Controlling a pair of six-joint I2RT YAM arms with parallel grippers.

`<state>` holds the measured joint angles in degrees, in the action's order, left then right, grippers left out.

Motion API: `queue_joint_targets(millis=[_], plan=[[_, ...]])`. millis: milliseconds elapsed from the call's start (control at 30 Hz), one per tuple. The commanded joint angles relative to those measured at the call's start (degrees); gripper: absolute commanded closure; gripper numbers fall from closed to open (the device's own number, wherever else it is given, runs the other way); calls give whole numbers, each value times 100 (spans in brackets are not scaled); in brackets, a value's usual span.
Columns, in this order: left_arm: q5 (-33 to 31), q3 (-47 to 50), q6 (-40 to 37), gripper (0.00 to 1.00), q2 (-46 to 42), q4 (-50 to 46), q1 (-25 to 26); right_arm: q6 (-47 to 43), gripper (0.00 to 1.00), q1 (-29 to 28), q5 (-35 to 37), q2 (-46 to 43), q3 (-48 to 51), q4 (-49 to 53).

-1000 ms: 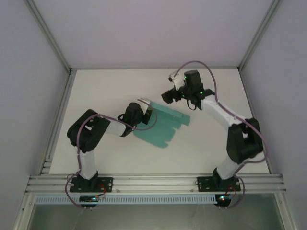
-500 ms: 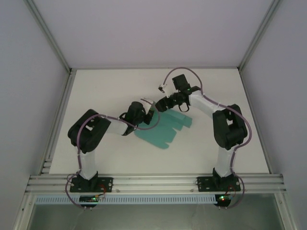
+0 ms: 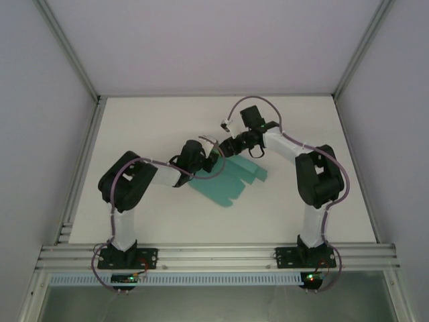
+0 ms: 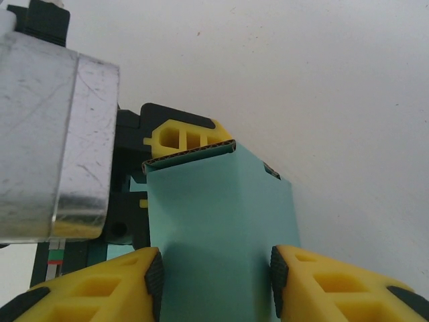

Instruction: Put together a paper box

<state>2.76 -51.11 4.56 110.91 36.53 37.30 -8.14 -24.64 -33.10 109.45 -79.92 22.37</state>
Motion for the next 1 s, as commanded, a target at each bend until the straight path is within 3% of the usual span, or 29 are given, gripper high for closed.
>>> queue_joint_targets(millis=[0,67,133,200,300,367,500,600,700,833,967], plan=[[39,-204,63,76,122,-37,26,-72,53,22,144,317,13,582],[62,-276,93,67,158,-11,23,-68,52,30,119,346,-5,614],[70,-320,117,68,193,91,20,-54,53,56,76,375,-31,633],[23,-326,146,75,250,278,-1,-67,53,70,19,395,-74,682],[-110,-402,250,96,325,405,-38,-61,53,104,28,384,-116,723],[-60,-471,393,100,343,347,-104,-30,53,135,38,345,-119,727],[-311,-395,748,100,-25,81,-109,50,33,291,168,-107,-110,797],[-398,-191,1156,100,-483,-183,-250,336,18,553,612,-1025,153,461],[21,-208,1703,100,-796,-785,-598,639,5,900,913,-2033,590,73],[799,-121,2225,100,-1048,-878,-941,315,1,1218,369,-2822,1061,246],[1071,-362,2209,100,-1140,-1387,-1001,-158,6,1158,213,-2866,1128,379]])
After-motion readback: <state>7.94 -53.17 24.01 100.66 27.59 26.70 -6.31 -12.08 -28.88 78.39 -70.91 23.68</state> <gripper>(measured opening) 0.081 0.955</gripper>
